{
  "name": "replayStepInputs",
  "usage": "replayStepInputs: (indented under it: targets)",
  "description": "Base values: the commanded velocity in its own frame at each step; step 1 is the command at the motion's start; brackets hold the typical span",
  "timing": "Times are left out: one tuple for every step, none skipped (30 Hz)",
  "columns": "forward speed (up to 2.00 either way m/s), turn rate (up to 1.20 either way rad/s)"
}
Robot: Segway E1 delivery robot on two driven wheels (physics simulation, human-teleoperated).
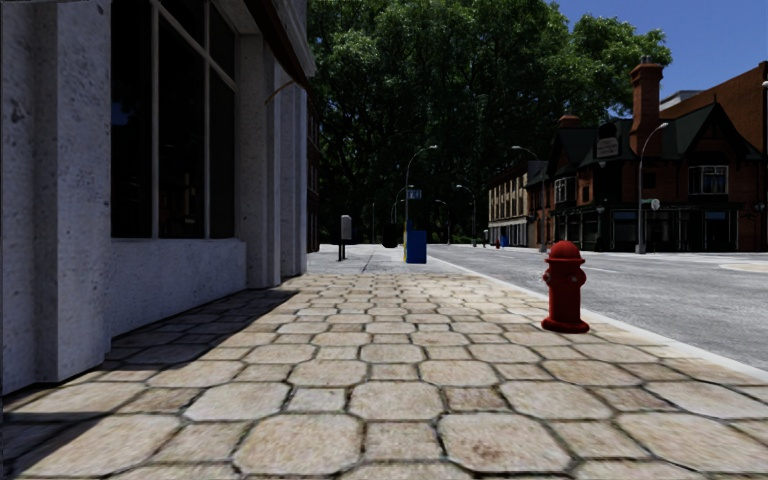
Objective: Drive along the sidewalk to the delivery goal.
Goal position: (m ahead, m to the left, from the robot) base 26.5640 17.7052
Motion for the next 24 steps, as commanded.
replayStepInputs:
  targets:
    - [2.0,0.0]
    - [2.0,0.0]
    - [2.0,0.0]
    - [2.0,0.0]
    - [2.0,0.0]
    - [2.0,0.0]
    - [2.0,0.0]
    - [2.0,0.0]
    - [2.0,0.0]
    - [2.0,0.0]
    - [2.0,0.0]
    - [2.0,0.0]
    - [2.0,0.0]
    - [2.0,0.0]
    - [2.0,0.0]
    - [2.0,0.0]
    - [2.0,0.0]
    - [2.0,0.0]
    - [2.0,0.0]
    - [2.0,0.06]
    - [2.0,0.06]
    - [2.0,0.11]
    - [2.0,0.13]
    - [2.0,0.14]
